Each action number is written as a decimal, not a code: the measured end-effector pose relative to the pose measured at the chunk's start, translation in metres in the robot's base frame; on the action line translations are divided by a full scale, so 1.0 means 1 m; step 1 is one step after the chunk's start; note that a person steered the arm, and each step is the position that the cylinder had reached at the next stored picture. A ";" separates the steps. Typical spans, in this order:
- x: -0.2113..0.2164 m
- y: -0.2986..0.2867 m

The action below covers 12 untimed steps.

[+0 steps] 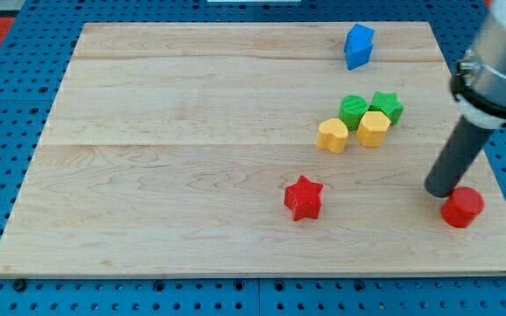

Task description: Push the red circle towards the left of the board

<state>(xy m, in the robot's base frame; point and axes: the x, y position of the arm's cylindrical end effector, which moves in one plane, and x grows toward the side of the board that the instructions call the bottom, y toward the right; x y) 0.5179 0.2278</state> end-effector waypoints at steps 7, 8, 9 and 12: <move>0.099 0.078; 0.094 0.057; 0.089 0.033; 0.101 -0.003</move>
<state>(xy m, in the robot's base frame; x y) 0.6184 0.2250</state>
